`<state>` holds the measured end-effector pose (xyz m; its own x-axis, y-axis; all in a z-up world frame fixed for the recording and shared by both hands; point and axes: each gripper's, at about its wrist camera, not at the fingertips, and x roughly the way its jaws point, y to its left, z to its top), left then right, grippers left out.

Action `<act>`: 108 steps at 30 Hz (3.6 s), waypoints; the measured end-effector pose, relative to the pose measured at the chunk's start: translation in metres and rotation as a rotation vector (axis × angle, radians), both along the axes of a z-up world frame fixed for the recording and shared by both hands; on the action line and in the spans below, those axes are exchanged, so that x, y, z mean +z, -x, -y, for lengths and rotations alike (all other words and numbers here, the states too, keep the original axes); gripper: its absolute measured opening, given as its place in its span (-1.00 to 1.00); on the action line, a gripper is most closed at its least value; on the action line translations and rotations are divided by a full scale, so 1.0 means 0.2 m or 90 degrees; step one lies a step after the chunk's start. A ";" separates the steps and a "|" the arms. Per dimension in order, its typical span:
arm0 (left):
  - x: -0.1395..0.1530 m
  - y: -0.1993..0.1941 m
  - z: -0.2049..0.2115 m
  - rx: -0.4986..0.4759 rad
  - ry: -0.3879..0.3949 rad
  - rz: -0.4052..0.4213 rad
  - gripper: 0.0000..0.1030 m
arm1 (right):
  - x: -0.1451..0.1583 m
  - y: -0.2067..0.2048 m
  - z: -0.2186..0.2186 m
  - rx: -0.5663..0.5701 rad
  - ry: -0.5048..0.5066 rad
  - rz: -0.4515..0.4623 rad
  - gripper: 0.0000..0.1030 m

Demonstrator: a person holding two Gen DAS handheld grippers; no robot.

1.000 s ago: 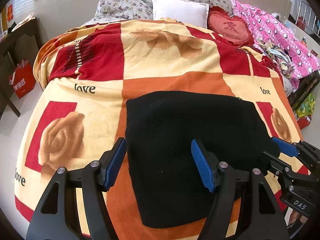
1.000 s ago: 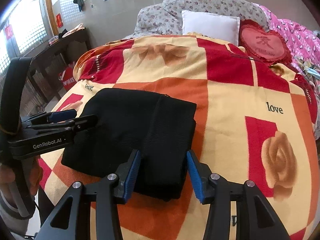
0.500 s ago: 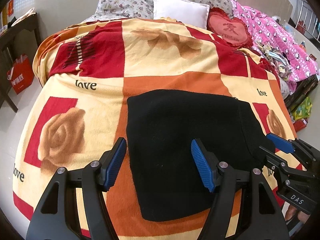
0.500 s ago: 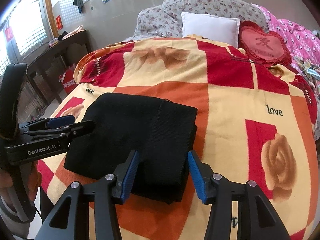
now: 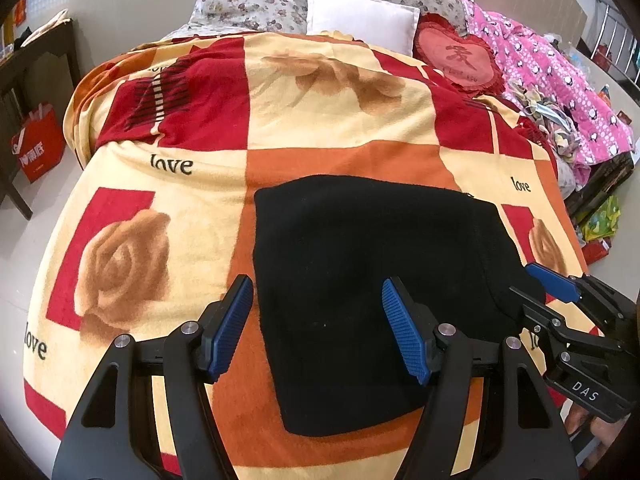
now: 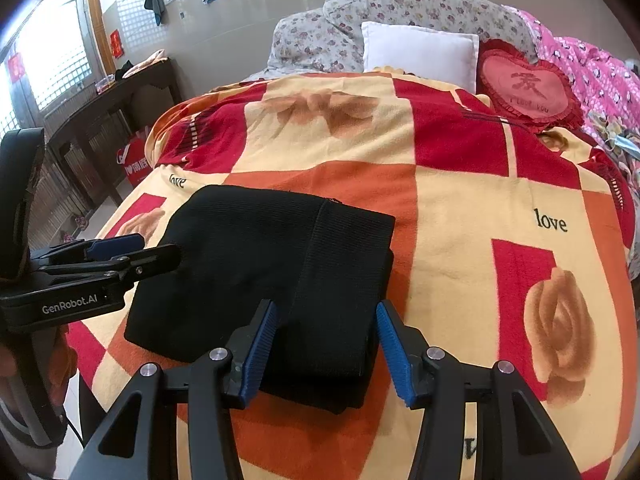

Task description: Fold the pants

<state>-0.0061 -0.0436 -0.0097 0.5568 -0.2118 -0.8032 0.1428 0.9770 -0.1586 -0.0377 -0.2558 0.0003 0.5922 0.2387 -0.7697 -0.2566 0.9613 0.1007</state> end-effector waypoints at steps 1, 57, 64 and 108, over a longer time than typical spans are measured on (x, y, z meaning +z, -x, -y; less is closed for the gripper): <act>0.00 0.00 0.00 0.001 0.001 -0.001 0.31 | 0.00 0.00 0.00 0.000 0.000 0.000 -0.02; -0.04 0.03 -0.09 0.009 0.040 -0.014 0.31 | -0.06 -0.06 0.04 -0.027 -0.032 -0.023 0.13; -0.08 0.02 -0.11 0.003 0.071 -0.028 0.31 | -0.08 -0.09 0.06 -0.026 -0.050 -0.030 0.16; -0.03 -0.39 0.05 -0.061 0.062 -0.002 0.34 | -0.07 -0.49 0.06 -0.020 -0.138 0.007 0.12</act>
<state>0.0727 -0.0527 -0.0152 0.5280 -0.3401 -0.7782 0.2335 0.9391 -0.2520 0.0607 -0.2687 -0.0135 0.6103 0.3790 -0.6957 -0.2284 0.9250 0.3036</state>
